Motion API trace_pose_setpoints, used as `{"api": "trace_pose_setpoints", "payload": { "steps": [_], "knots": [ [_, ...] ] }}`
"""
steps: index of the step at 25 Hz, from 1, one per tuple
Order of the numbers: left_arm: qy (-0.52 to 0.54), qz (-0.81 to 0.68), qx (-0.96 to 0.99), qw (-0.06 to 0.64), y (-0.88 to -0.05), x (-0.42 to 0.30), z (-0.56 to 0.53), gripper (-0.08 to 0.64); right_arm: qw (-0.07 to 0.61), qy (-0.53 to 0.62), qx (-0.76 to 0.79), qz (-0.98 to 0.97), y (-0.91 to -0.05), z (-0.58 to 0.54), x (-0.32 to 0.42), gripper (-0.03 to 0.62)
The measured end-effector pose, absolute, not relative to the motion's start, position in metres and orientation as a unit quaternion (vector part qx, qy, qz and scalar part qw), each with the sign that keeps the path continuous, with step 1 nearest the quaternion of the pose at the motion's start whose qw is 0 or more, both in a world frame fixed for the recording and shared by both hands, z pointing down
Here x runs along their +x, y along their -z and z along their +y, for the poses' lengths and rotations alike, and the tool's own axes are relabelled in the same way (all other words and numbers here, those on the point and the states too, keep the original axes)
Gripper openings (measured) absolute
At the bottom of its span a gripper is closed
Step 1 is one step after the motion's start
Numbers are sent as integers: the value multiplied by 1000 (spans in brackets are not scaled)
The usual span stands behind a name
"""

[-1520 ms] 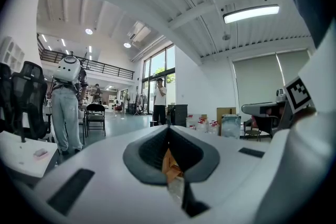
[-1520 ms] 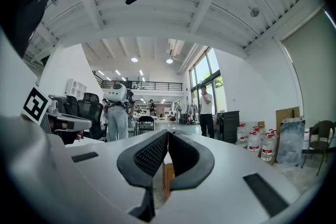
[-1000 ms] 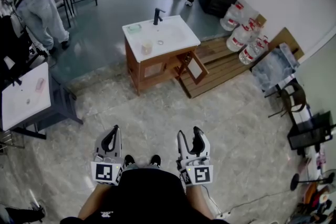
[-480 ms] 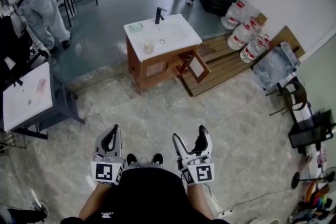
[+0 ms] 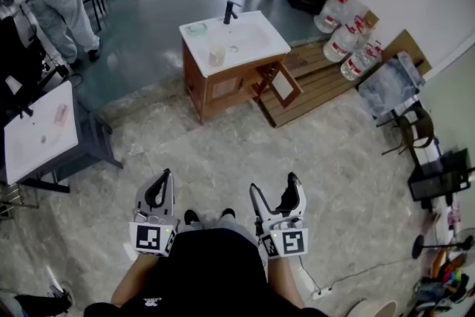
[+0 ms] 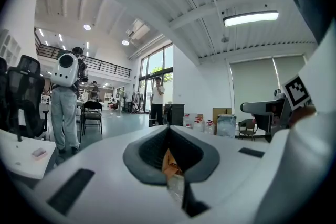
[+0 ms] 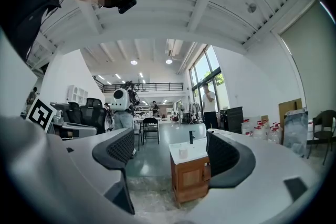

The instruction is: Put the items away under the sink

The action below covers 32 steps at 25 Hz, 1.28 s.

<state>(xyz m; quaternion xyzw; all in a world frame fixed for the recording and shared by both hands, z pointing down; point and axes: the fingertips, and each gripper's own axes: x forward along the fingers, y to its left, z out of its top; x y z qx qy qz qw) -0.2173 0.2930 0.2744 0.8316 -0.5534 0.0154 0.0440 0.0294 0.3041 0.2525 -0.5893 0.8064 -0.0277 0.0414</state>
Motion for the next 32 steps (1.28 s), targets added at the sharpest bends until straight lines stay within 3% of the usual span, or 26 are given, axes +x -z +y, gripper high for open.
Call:
{"api": "trace_pose_setpoints", "payload": {
  "steps": [16, 32],
  "knots": [
    [-17, -536, 843, 45, -286, -216, 263, 8, 46, 31, -608, 792, -262, 283, 32, 422],
    [-8, -590, 806, 43, -278, -133, 79, 8, 42, 55, -563, 823, -286, 84, 113, 422]
  ]
}}
